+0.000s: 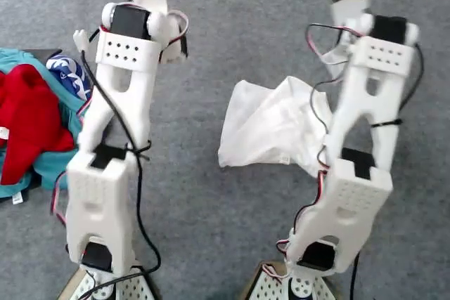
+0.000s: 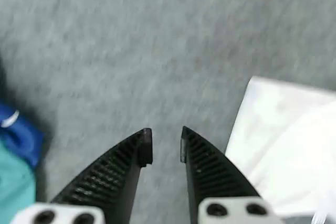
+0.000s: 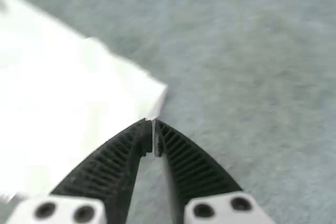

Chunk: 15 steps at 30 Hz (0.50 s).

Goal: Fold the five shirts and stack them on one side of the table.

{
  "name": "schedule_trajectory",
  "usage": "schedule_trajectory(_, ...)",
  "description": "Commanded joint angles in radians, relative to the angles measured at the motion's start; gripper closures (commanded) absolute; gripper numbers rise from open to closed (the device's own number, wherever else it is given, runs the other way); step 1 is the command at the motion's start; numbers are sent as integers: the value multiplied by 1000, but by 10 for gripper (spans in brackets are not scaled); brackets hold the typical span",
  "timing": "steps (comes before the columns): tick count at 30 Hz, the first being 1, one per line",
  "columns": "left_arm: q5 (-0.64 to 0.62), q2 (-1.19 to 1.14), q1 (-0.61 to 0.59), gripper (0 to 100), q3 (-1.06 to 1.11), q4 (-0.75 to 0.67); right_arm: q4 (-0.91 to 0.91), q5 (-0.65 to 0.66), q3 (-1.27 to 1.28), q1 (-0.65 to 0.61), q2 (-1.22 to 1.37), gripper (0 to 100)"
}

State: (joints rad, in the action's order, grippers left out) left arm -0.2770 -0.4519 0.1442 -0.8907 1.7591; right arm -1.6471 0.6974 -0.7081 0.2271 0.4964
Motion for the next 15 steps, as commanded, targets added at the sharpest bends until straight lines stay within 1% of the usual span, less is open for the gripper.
schedule_trajectory(1,55,325,-12,888,417,-41,-121,20,-48,-61,-15,973)
schedule_trajectory(3,60,453,-33,888,642,-129,-120,-8,-7,-74,-44,973)
schedule_trajectory(6,58,608,-82,888,1030,-342,-120,-18,104,-110,-117,973)
schedule_trajectory(9,58,695,-134,885,1449,-687,-118,-18,254,-138,-191,972)
schedule_trajectory(11,61,709,-179,884,1667,-936,-117,-38,341,-146,-226,972)
schedule_trajectory(12,72,710,-196,886,1730,-1033,-112,-60,374,-147,-239,972)
schedule_trajectory(13,87,710,-203,887,1756,-1094,-112,-86,392,-147,-246,972)
schedule_trajectory(15,89,723,-202,887,1732,-1091,-112,-140,404,-143,-248,972)
